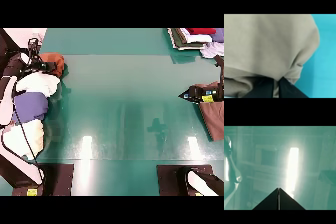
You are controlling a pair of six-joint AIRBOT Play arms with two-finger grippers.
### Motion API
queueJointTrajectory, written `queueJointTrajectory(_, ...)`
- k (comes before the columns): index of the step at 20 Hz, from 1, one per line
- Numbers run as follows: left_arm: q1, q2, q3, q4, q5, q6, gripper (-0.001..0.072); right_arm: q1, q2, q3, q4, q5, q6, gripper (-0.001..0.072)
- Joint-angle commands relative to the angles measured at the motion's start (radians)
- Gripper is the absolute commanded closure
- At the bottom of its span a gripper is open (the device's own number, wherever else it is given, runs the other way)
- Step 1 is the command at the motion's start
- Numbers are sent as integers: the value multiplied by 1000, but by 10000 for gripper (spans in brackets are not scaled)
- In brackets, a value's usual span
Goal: Fold the shirts.
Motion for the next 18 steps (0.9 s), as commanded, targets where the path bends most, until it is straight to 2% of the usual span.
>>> queueJointTrajectory(1, 1, 8, 136, -39, -166, -11, 683, 1, 1, 1, 13, -16, 0, 695)
queueJointTrajectory(3, -10, 65, 245, -62, -228, -6, 683, 1, 2, 8, 63, -49, 0, 695)
queueJointTrajectory(5, -33, 172, 321, -59, -237, 24, 683, 1, 2, 58, 60, -64, 0, 695)
queueJointTrajectory(8, -93, 387, 336, -60, -248, 76, 683, 1, 2, 181, 60, -79, 0, 694)
queueJointTrajectory(11, -178, 552, 335, -60, -339, 92, 683, 1, 3, 307, 60, -97, 0, 695)
queueJointTrajectory(15, -355, 608, 307, -60, -542, 75, 683, 1, 3, 449, 60, -80, 0, 695)
queueJointTrajectory(18, -521, 608, 95, -60, -602, 41, 683, 1, 3, 518, 61, -34, 0, 695)
